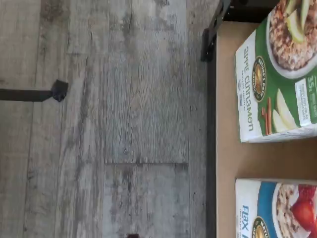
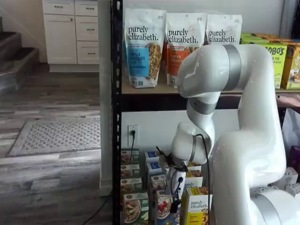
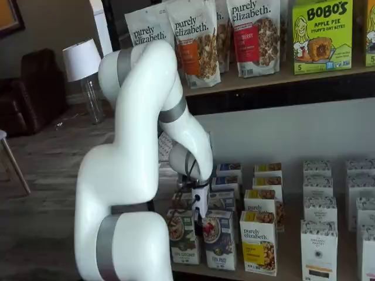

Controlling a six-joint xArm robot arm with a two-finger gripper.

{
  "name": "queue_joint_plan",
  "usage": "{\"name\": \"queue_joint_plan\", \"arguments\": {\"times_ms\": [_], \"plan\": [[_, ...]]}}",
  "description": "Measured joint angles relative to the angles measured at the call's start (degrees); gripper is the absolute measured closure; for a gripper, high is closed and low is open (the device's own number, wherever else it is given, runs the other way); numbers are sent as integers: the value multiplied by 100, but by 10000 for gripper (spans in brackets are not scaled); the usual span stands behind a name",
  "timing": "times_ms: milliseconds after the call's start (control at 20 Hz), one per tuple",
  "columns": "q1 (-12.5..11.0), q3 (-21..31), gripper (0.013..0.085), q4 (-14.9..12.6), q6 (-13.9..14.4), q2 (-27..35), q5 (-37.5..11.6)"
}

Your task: Pick up the blue and white box that is on the bottom shelf, the second box from the left

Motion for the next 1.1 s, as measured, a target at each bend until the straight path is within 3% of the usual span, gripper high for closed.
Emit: {"name": "queue_joint_plan", "arguments": {"times_ms": [150, 350, 450, 700, 900, 1100], "plan": [[-43, -311, 130, -315, 278, 121, 606], [-16, -399, 130, -253, 249, 200, 636], [9, -364, 130, -102, 128, 209, 485], [92, -258, 130, 837, -667, 225, 66], [90, -284, 130, 1106, -913, 247, 19], [93, -347, 130, 1598, -1349, 276, -29]]}}
